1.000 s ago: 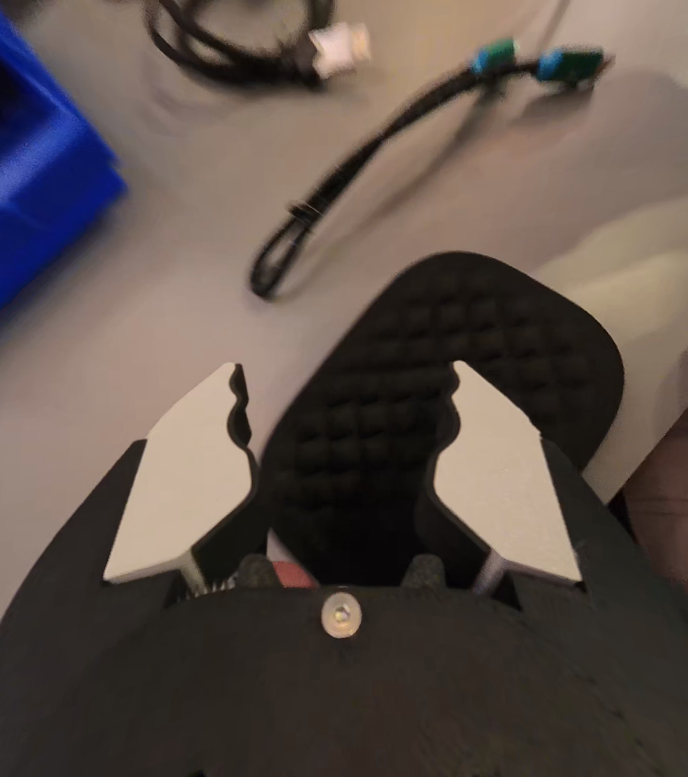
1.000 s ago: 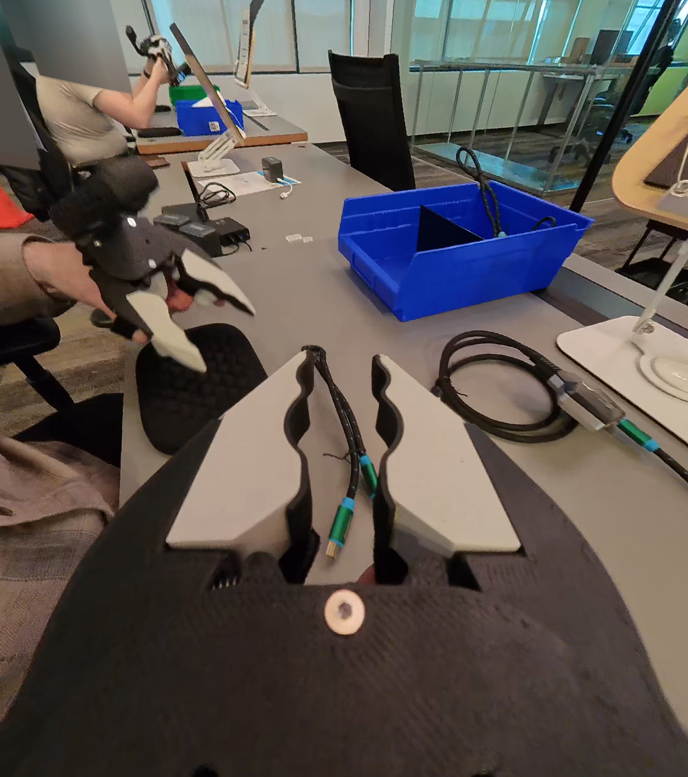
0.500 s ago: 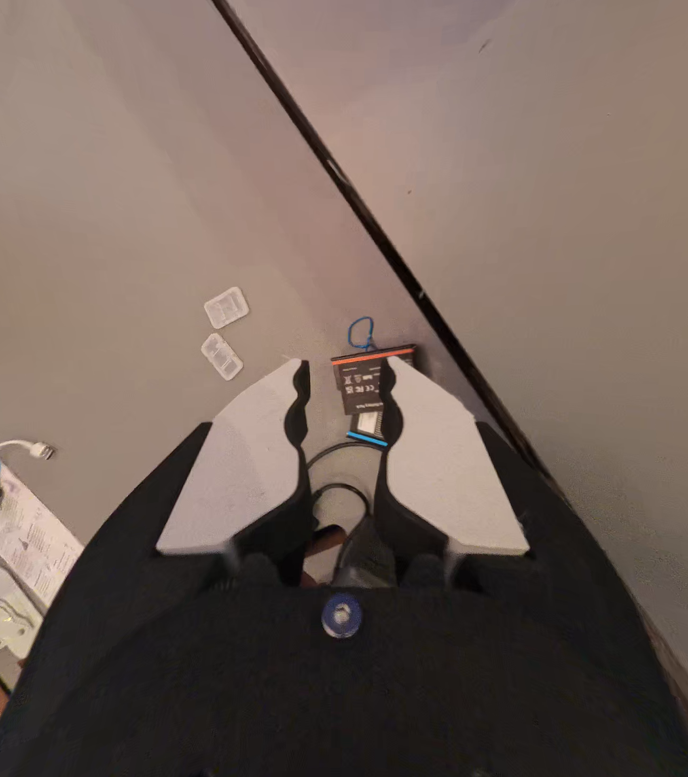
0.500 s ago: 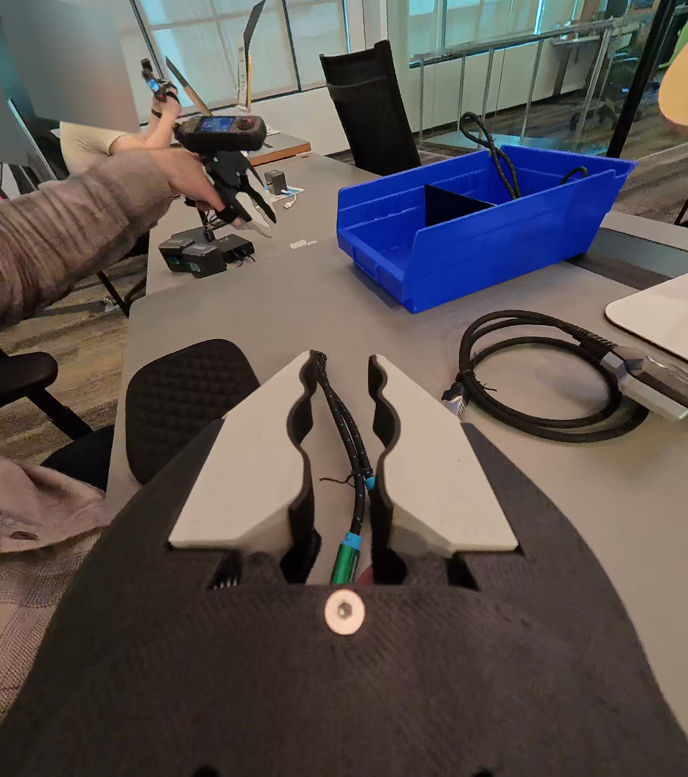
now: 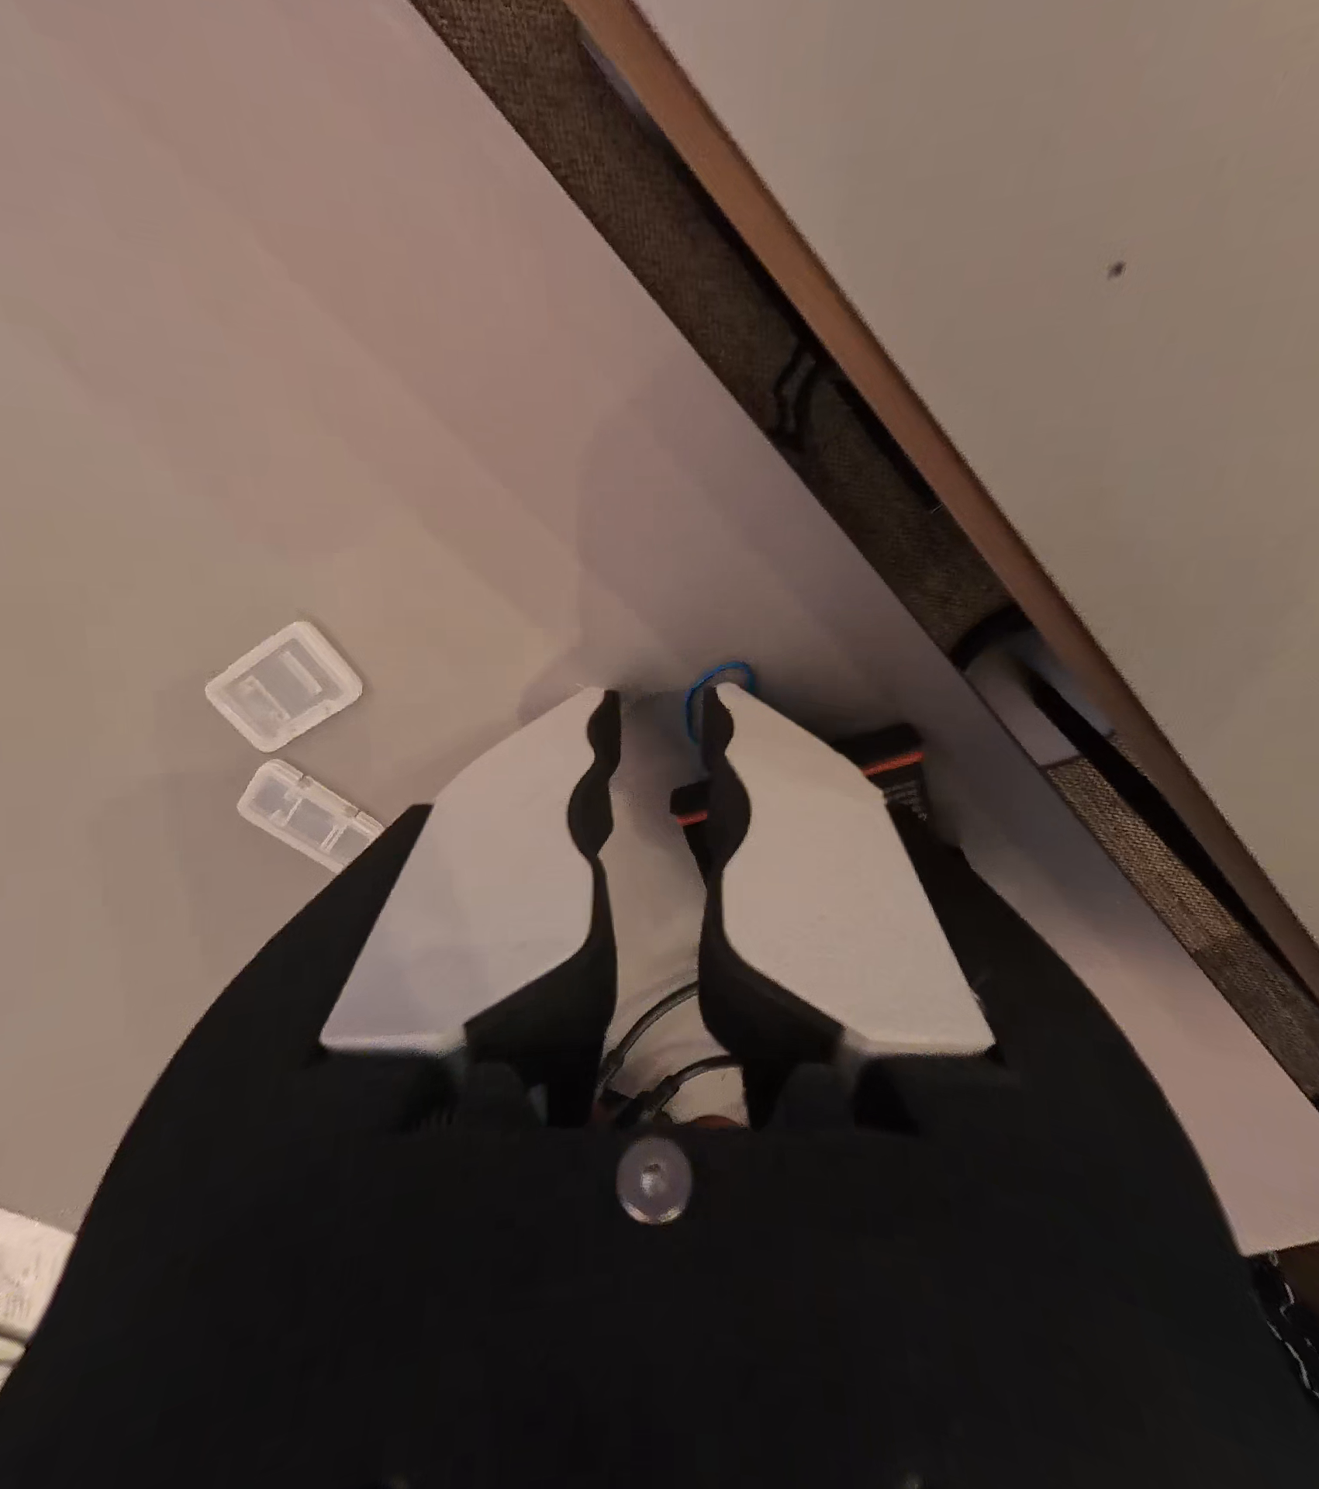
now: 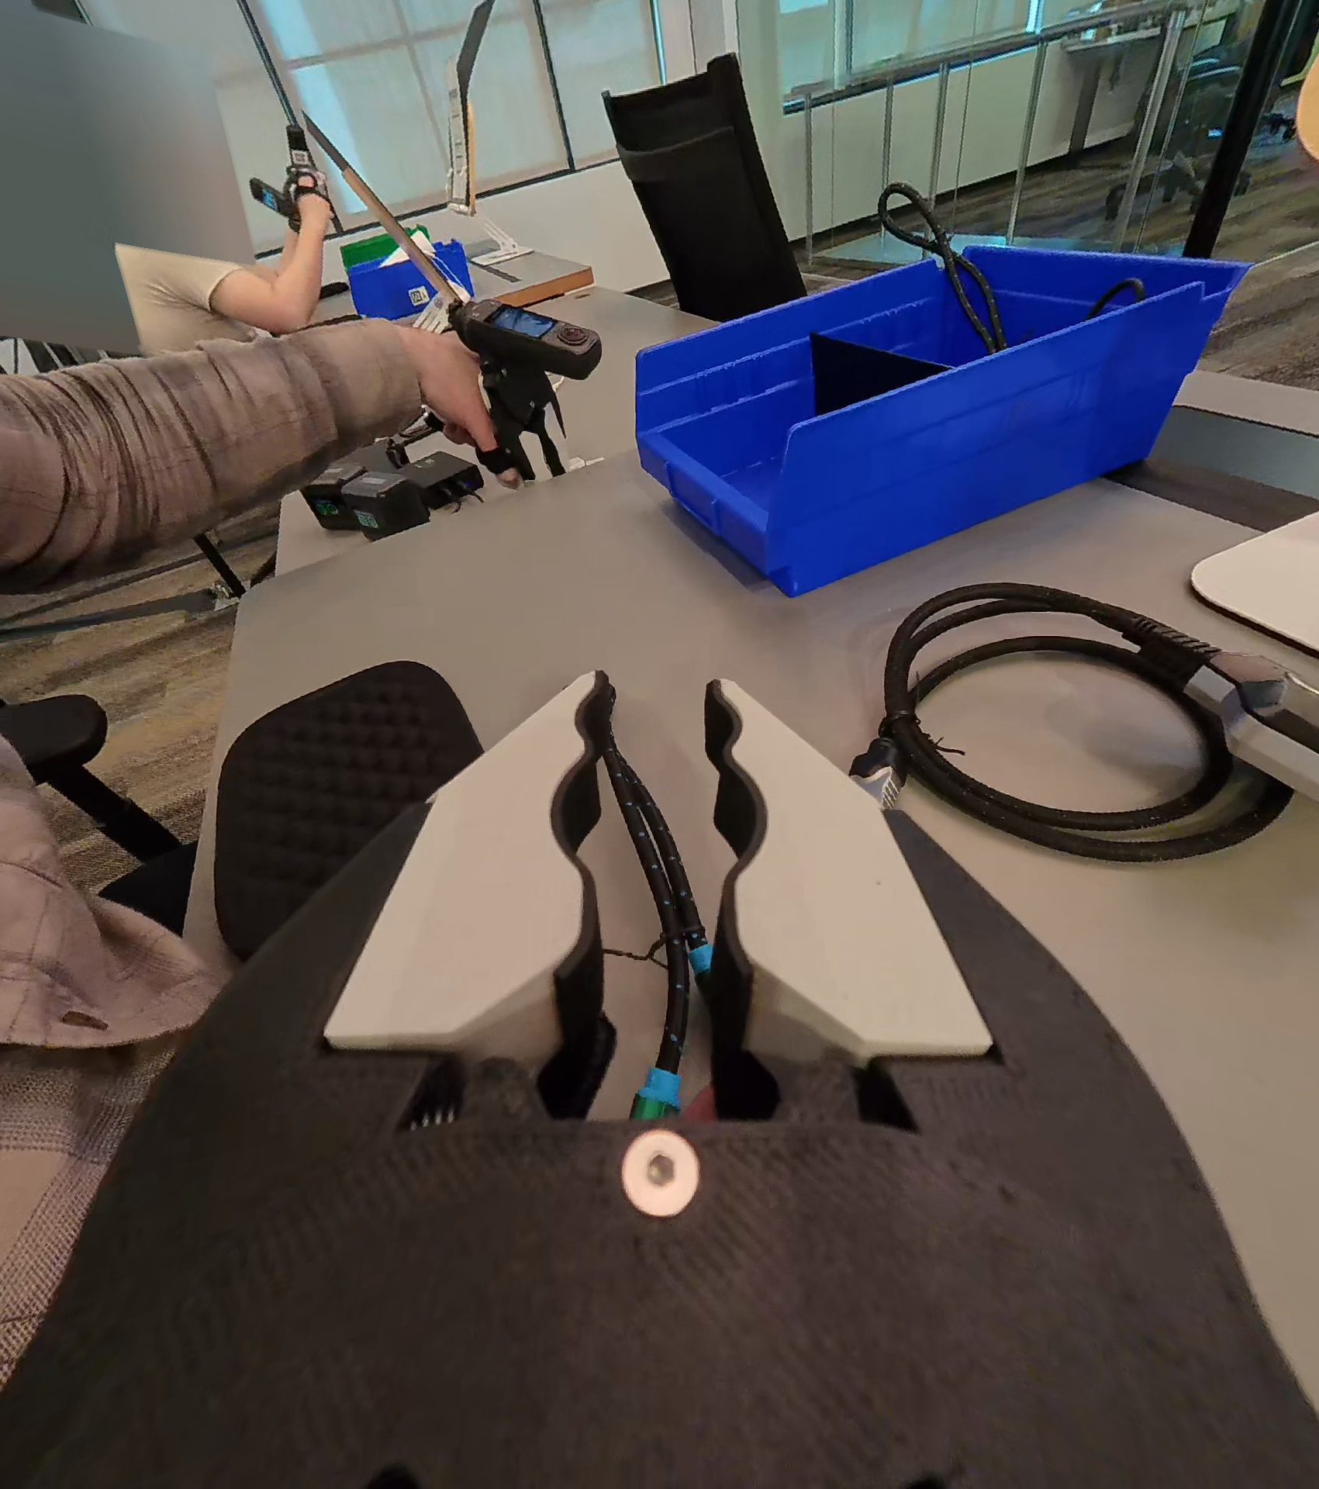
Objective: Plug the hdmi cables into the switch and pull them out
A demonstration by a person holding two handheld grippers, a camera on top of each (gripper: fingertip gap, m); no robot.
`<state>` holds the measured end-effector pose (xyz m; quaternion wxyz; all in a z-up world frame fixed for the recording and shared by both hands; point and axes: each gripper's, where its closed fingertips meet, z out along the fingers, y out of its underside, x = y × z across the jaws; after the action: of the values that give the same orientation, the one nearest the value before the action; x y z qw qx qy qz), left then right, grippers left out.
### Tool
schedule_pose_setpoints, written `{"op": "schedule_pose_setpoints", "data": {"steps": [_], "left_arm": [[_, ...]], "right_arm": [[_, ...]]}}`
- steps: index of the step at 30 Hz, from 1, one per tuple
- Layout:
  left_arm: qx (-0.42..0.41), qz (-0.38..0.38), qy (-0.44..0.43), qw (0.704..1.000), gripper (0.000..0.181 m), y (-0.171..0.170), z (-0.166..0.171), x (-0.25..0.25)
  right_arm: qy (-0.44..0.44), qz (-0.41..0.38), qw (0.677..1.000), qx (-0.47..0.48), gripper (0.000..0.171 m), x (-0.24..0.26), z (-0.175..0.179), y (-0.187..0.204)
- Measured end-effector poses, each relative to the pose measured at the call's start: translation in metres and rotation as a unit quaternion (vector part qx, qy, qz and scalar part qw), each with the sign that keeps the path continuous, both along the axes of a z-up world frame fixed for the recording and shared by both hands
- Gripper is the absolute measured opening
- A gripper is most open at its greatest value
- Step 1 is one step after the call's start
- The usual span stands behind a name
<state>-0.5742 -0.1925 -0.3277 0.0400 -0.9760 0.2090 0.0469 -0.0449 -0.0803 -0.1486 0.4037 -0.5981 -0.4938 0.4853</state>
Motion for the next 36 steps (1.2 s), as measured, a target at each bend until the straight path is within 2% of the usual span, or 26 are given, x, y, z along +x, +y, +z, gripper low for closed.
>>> {"op": "schedule_pose_setpoints", "data": {"steps": [4, 10, 14, 17, 21, 23, 25, 27, 30, 33, 36], "left_arm": [[-0.014, -0.011, -0.025, 1.000, 0.001, -0.004, -0.002, 0.009], [0.027, -0.010, -0.006, 1.000, 0.000, -0.002, -0.002, 0.005], [0.107, 0.016, 0.012, 0.994, 0.000, 0.009, 0.013, -0.004], [0.221, 0.041, 0.014, 0.974, 0.000, 0.027, 0.058, -0.006], [0.430, 0.009, 0.008, 0.903, 0.000, 0.059, 0.167, 0.044], [0.504, -0.029, 0.063, 0.861, 0.000, 0.070, 0.220, 0.083], [0.560, -0.080, 0.085, 0.820, 0.000, 0.079, 0.264, 0.139], [0.622, -0.120, 0.106, 0.766, 0.000, 0.084, 0.306, 0.197], [0.675, -0.199, 0.098, 0.704, 0.000, 0.086, 0.341, 0.292], [0.708, -0.278, 0.090, 0.642, 0.000, 0.082, 0.362, 0.377], [0.715, -0.327, 0.039, 0.617, 0.000, 0.074, 0.373, 0.437]], "right_arm": [[-0.001, -0.001, 1.000, 0.002, 0.021, 0.000, -0.001, 0.002], [0.010, -0.006, 1.000, -0.003, 0.021, 0.006, 0.003, 0.004], [0.017, -0.010, 1.000, -0.003, 0.020, 0.009, 0.008, 0.007], [0.020, -0.014, 1.000, 0.006, 0.020, 0.011, 0.011, 0.009], [0.026, -0.014, 0.999, 0.021, 0.022, 0.006, 0.021, 0.005], [0.032, -0.010, 0.999, 0.030, 0.023, -0.001, 0.029, 0.000], [0.046, 0.004, 0.998, 0.039, 0.023, -0.013, 0.044, -0.008], [0.067, 0.017, 0.996, 0.057, 0.022, -0.025, 0.066, -0.018], [0.120, 0.033, 0.990, 0.070, 0.020, -0.042, 0.108, -0.030], [0.173, 0.062, 0.981, 0.062, 0.014, -0.053, 0.145, -0.040], [0.204, 0.083, 0.973, 0.070, 0.016, -0.054, 0.173, -0.047]]}}
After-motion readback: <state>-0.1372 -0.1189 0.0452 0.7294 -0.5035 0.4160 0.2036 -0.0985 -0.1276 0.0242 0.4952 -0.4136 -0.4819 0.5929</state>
